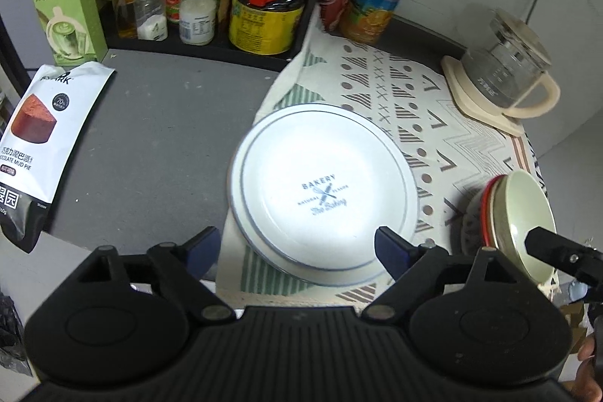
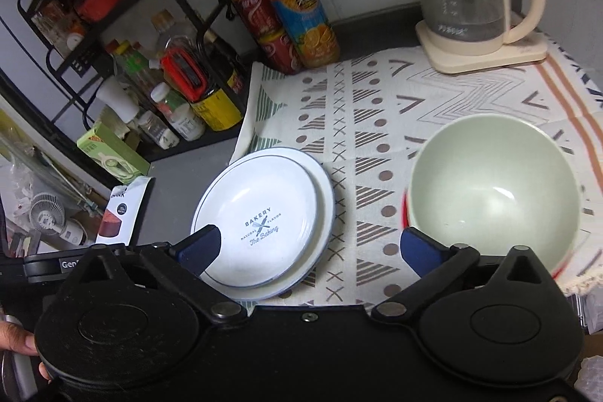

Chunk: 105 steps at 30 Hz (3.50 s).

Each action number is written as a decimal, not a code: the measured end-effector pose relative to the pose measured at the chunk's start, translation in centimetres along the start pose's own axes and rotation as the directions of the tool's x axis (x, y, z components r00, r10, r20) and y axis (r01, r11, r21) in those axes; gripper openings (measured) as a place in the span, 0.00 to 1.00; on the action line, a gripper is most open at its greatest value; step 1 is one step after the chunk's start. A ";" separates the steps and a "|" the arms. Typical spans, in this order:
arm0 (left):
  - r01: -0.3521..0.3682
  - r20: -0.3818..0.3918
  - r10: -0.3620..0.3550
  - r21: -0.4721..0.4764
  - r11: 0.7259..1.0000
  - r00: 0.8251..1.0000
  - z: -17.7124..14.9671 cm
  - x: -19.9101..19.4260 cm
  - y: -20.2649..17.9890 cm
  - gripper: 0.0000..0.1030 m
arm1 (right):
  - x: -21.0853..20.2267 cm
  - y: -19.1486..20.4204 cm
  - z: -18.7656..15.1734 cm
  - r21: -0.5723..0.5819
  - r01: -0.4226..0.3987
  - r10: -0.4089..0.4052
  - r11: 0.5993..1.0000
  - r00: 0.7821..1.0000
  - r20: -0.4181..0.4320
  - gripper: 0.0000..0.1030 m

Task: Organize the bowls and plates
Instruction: 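Move both tools to the rim of the red bowl holding green bowls, then close both tools on the rim of the red bowl stack, then lift the red bowl stack and carry it over the plate stack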

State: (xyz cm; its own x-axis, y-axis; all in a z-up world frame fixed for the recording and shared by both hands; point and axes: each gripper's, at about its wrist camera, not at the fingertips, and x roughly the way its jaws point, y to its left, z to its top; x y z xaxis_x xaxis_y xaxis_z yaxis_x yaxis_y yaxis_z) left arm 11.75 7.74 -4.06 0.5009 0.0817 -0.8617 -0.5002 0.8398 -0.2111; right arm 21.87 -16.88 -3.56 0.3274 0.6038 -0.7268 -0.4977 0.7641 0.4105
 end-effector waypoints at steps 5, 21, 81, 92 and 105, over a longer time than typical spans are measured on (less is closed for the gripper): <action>0.022 0.000 -0.022 0.039 0.999 1.000 -0.6 -0.3 -2.2 0.85 | -2.2 -1.6 -0.9 0.031 0.020 -0.021 0.999 0.999 0.039 0.99; 0.138 -0.044 -0.132 0.177 0.974 0.990 0.1 1.9 -11.1 0.85 | -6.3 -8.4 -2.9 0.175 0.127 -0.146 0.976 0.984 0.099 0.99; 0.331 -0.400 -0.197 0.299 0.895 0.895 2.9 17.4 -21.1 0.23 | 3.9 -18.7 -2.0 0.490 0.289 -0.228 0.822 0.956 -0.183 0.29; 0.319 -0.350 -0.209 0.291 0.902 0.913 3.5 15.6 -20.3 0.23 | 3.3 -18.3 -1.5 0.486 0.245 -0.200 0.839 0.969 -0.143 0.28; 0.276 -0.254 -0.221 0.203 0.940 0.942 5.5 12.8 -17.2 0.23 | 3.2 -15.7 1.4 0.391 0.192 -0.165 0.900 0.981 -0.101 0.28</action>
State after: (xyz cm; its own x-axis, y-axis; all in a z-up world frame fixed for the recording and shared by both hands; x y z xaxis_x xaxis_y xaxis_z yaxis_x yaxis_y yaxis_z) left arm 30.62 -2.71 -8.90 0.4029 -0.2452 -0.8818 -0.1888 0.9204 -0.3423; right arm 31.89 -26.61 -11.57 0.3219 0.4430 -0.8367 -0.0708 0.8925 0.4454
